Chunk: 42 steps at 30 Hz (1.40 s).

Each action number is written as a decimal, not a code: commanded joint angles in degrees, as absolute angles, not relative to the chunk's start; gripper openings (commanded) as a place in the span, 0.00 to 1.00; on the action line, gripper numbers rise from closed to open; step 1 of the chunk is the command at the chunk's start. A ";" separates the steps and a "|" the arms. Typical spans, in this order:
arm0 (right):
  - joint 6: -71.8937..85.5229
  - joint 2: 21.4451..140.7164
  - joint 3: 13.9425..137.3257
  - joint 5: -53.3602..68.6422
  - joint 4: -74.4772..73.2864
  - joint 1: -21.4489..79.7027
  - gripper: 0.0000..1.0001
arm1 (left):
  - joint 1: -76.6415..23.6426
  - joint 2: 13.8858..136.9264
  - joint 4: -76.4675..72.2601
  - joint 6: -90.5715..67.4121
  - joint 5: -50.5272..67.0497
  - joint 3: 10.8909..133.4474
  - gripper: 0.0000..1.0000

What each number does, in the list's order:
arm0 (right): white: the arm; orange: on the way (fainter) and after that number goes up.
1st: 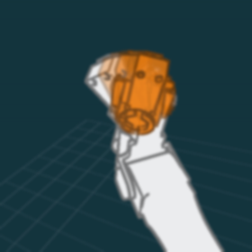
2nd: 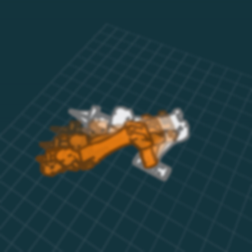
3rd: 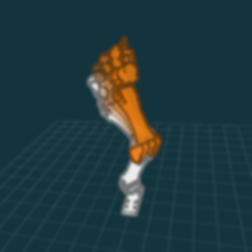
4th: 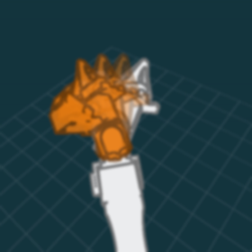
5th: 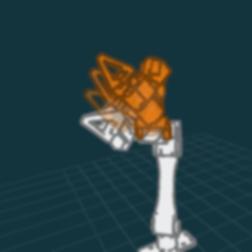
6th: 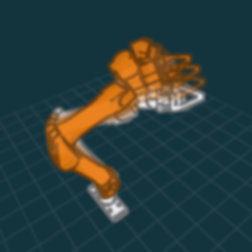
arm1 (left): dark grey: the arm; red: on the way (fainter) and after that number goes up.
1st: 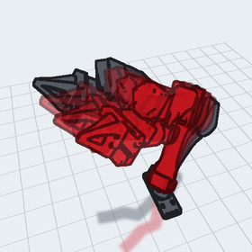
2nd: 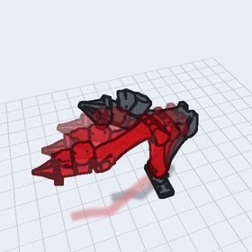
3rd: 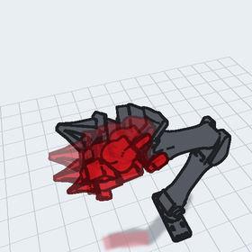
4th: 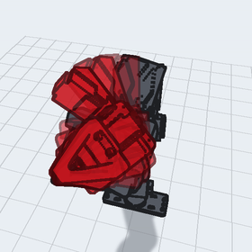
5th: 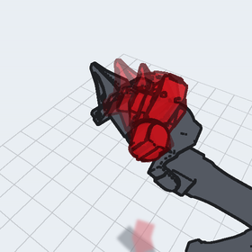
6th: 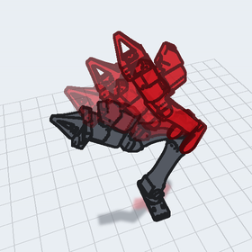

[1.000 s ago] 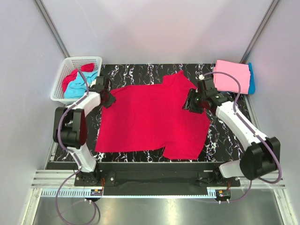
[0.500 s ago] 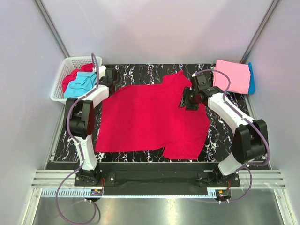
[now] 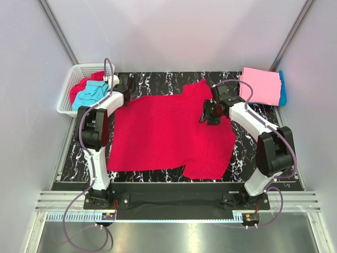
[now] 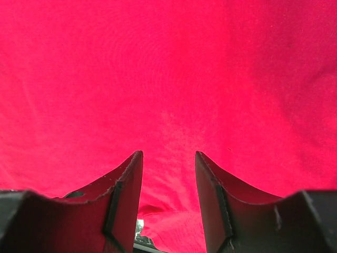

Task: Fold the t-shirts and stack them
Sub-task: Fold the tshirt

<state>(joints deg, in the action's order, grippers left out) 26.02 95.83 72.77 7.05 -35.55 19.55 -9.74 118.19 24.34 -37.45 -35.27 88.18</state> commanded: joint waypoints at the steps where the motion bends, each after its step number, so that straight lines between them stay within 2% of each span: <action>1: 25.23 96.15 75.15 7.91 -33.93 19.43 0.51 | -7.39 119.09 27.24 -41.04 -35.60 92.01 0.35; 15: 25.75 95.36 74.44 8.26 -33.84 18.98 0.51 | -3.60 123.22 29.27 -43.15 -23.73 95.71 0.35; 31: 26.10 94.31 73.65 8.35 -33.92 18.46 0.51 | -3.78 124.36 32.87 -43.95 -26.54 97.82 0.34; 42: 26.10 93.43 74.09 9.14 -33.84 17.76 0.51 | -4.04 129.20 39.46 -41.75 -27.51 105.98 0.45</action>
